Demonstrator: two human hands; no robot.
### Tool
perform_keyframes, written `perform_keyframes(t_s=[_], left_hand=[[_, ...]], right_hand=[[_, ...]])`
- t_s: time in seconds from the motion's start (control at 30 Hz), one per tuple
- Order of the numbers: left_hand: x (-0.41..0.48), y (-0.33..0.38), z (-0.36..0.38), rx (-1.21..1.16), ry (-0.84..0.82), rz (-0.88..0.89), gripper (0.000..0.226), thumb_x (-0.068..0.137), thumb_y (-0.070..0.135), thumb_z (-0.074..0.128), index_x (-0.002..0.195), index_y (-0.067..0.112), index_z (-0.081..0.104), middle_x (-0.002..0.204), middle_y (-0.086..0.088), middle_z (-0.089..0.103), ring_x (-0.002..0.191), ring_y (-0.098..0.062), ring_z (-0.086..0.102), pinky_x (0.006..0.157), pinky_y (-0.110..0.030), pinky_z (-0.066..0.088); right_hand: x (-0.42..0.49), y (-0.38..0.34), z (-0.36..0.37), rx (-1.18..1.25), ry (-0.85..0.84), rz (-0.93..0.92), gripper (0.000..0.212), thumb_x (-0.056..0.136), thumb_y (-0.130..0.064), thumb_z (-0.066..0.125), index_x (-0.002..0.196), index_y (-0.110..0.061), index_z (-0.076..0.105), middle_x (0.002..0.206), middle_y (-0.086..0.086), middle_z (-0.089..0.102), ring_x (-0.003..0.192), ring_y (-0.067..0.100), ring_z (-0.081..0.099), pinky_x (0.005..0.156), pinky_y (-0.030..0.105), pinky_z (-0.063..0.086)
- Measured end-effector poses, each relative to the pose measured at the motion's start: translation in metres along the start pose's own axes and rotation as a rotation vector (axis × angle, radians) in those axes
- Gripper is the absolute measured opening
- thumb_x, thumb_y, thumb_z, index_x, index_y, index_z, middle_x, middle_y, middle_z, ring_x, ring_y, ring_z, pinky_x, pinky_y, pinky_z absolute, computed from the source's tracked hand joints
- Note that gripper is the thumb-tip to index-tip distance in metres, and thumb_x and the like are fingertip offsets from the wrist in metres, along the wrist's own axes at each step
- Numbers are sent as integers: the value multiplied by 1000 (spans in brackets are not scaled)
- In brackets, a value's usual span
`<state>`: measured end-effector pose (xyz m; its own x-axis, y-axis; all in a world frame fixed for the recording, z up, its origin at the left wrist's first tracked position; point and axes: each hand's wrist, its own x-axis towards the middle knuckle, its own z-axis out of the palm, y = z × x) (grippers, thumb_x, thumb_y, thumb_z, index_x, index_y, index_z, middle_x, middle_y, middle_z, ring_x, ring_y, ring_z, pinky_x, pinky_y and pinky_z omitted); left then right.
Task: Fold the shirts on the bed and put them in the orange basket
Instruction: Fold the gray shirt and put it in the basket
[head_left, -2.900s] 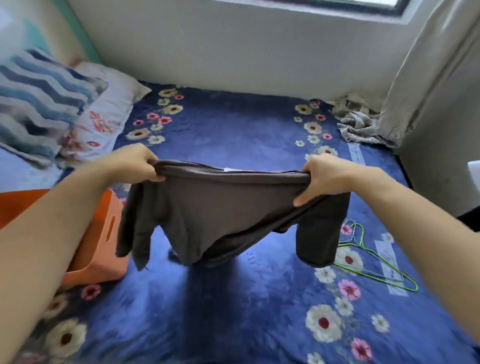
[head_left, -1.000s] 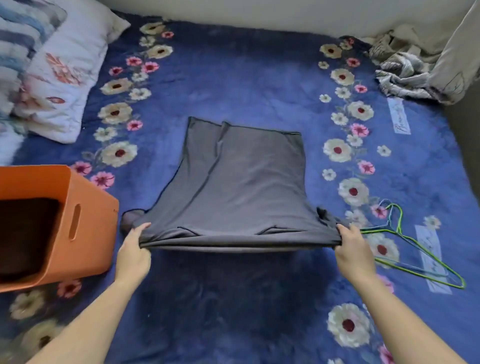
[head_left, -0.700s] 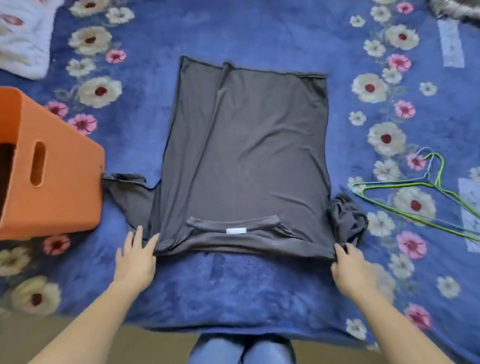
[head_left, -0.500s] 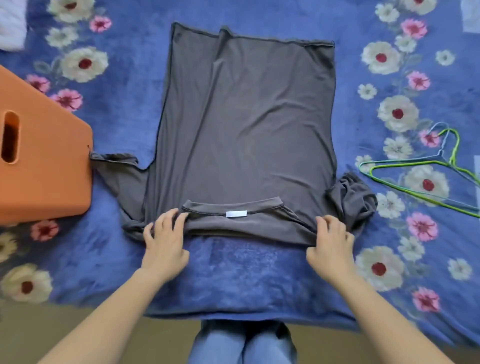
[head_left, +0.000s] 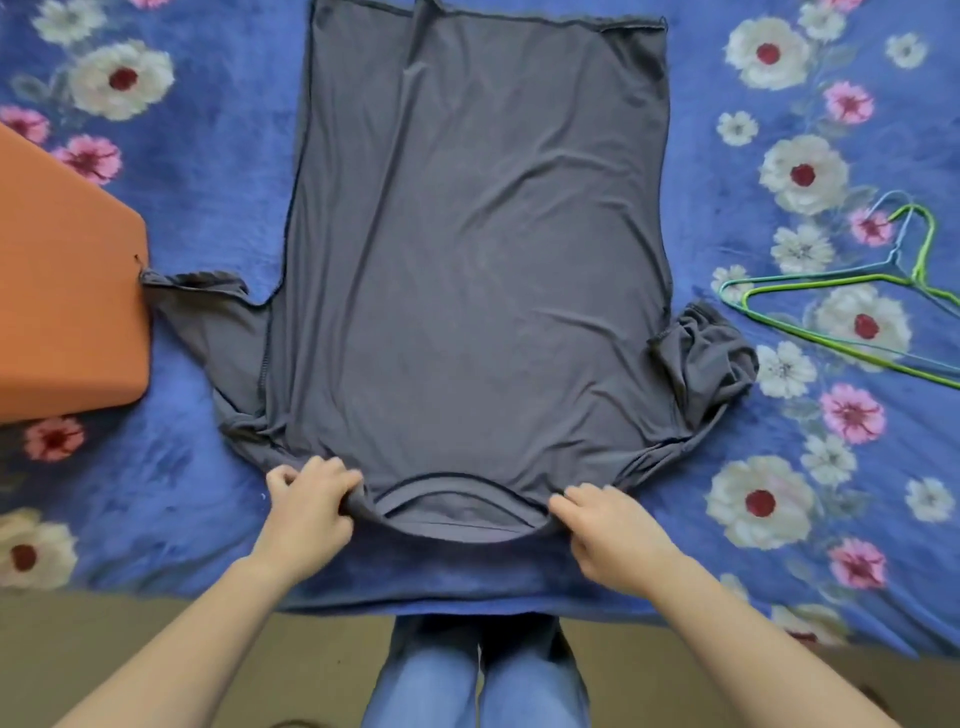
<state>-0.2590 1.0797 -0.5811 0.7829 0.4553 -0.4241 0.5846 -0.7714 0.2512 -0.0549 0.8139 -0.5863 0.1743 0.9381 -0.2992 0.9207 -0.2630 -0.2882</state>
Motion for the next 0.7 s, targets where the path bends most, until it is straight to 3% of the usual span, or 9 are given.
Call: perform_keyframes(t_s=[0.1, 0.2, 0.27, 0.33, 0.4, 0.5, 0.57, 0.63, 0.7], left_hand=[[-10, 7, 7, 121, -138, -42, 39, 50, -3, 61, 63, 31, 49, 69, 10, 41, 76, -26, 55, 66, -32, 16], [5, 45, -4, 364, -211, -129, 12, 83, 17, 55, 90, 25, 62, 95, 4, 61, 100, -22, 54, 74, -38, 20], [19, 78, -11, 311, -189, -86, 6, 71, 12, 63, 73, 17, 62, 76, -2, 63, 76, -26, 60, 68, -35, 22], [38, 112, 1, 172, -32, 70, 10, 54, 7, 58, 57, 16, 53, 56, -4, 51, 50, -28, 54, 56, -31, 26], [48, 147, 10, 15, 18, 203, 7, 63, 15, 48, 66, 17, 53, 64, -1, 49, 55, -27, 54, 47, -29, 34], [57, 206, 30, -148, -115, 336, 33, 80, 34, 36, 104, 21, 55, 92, 1, 52, 84, -24, 56, 65, -37, 48], [60, 231, 41, -88, -220, 352, 49, 85, 41, 43, 132, 25, 40, 110, 1, 47, 99, -24, 50, 77, -38, 46], [61, 248, 47, 29, -247, 341, 68, 88, 30, 50, 147, 26, 17, 119, -1, 42, 103, -24, 48, 78, -37, 45], [62, 256, 53, 81, -239, 319, 76, 87, 10, 48, 150, 27, 7, 120, -2, 41, 102, -24, 49, 74, -35, 43]], right_hand=[[-22, 7, 3, 237, 25, 192, 21, 65, -17, 44, 82, -19, 55, 74, -5, 54, 68, 18, 58, 55, 28, 45], [-19, 30, -24, 691, 290, 708, 16, 79, -5, 55, 89, -17, 59, 75, -3, 58, 70, 16, 53, 68, 29, 43], [-14, 62, -37, 845, 529, 1061, 16, 82, -4, 58, 92, -16, 56, 72, 0, 58, 67, 20, 54, 71, 32, 43], [-11, 102, -46, 962, 715, 1406, 14, 84, -15, 60, 94, -13, 51, 81, 11, 63, 71, 28, 59, 75, 41, 49], [-4, 133, -54, 1167, 774, 1625, 25, 85, -30, 62, 92, -10, 49, 81, 13, 61, 64, 27, 58, 65, 41, 53], [9, 160, -58, 1430, 813, 1555, 36, 83, -43, 67, 86, -10, 53, 78, 9, 61, 67, 24, 61, 58, 34, 54], [16, 166, -57, 1486, 809, 1381, 24, 83, -31, 71, 82, -12, 56, 74, 6, 61, 67, 21, 59, 57, 31, 53], [11, 175, -58, 1388, 898, 1285, 25, 80, -11, 71, 64, -15, 52, 58, -3, 55, 61, 18, 49, 57, 32, 44], [-13, 189, -59, 1259, 1126, 1370, 35, 76, -3, 67, 54, -17, 45, 50, -8, 45, 57, 13, 38, 57, 30, 34]])
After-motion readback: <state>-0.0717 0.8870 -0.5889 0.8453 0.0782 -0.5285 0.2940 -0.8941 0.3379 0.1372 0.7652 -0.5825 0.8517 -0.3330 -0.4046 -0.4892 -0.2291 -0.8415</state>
